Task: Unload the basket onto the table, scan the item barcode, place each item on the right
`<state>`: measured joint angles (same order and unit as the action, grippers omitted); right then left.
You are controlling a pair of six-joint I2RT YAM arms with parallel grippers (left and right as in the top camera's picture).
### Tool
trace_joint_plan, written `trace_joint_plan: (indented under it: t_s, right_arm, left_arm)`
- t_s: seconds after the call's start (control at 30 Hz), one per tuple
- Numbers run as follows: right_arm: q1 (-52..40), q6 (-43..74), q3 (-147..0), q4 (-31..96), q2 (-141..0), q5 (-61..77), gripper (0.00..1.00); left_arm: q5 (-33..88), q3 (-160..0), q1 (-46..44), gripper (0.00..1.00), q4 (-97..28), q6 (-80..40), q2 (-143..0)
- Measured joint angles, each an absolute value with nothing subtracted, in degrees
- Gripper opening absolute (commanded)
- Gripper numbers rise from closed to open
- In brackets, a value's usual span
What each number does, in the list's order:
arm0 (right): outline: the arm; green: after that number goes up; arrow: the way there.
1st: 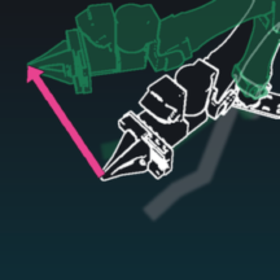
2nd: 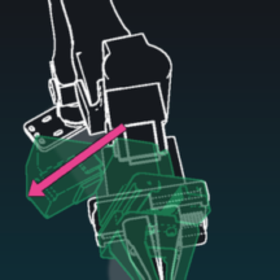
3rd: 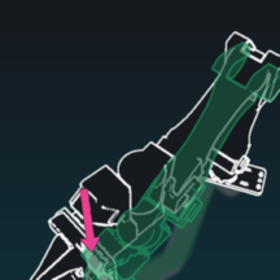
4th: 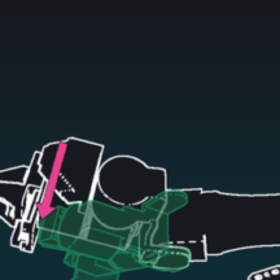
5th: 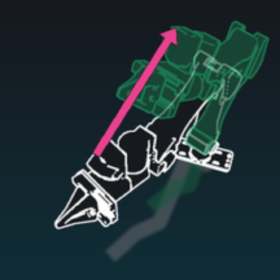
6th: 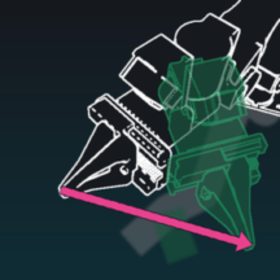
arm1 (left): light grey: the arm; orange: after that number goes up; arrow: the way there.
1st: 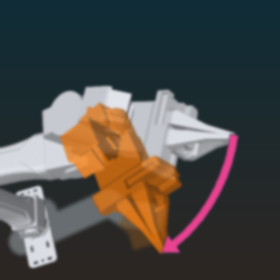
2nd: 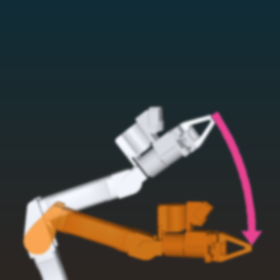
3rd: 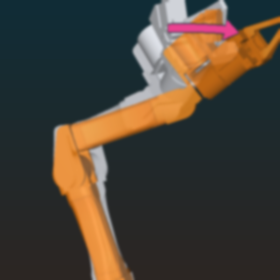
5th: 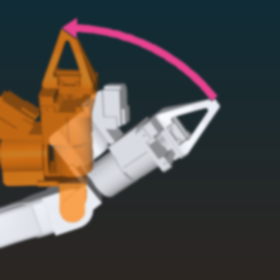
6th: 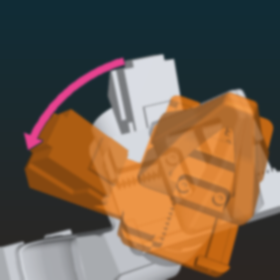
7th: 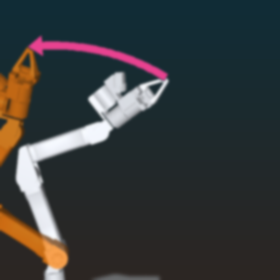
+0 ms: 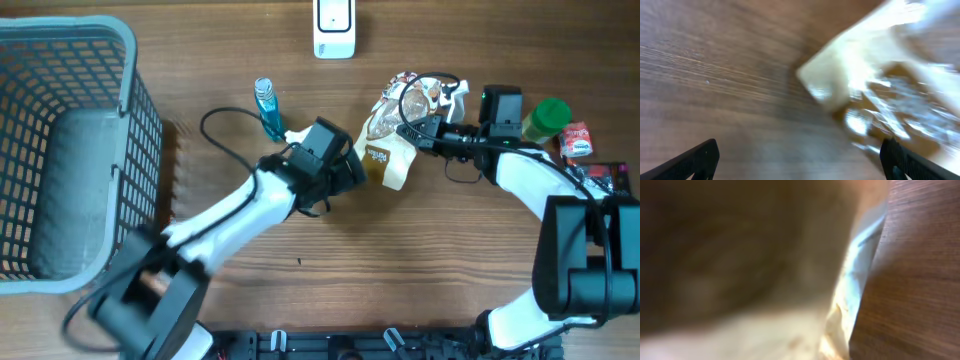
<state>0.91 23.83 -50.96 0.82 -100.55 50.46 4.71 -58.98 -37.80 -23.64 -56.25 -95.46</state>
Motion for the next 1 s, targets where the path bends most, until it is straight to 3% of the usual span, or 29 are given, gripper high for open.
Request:
trace_joint_plan:
  t_s: [0.47, 0.67, 1.0]
  right_arm:
    - [-2.6, 16.6, -66.2, 23.4, -87.8, 35.8, 0.05]
    - [-10.1, 13.7, -72.0, 19.9, -87.8, 19.0, 0.05]
    - [-18.3, -0.2, -79.5, 0.7, -96.9, -8.5, 0.05]
  left_arm:
    - [-6.2, -59.0, -38.1, 1.0, -26.3, -56.0, -72.9]
    - [-12.9, -59.0, -38.1, 1.0, -27.3, -54.1, -67.2]
    - [-28.3, -59.0, -38.1, 1.0, -28.9, -51.2, -61.7]
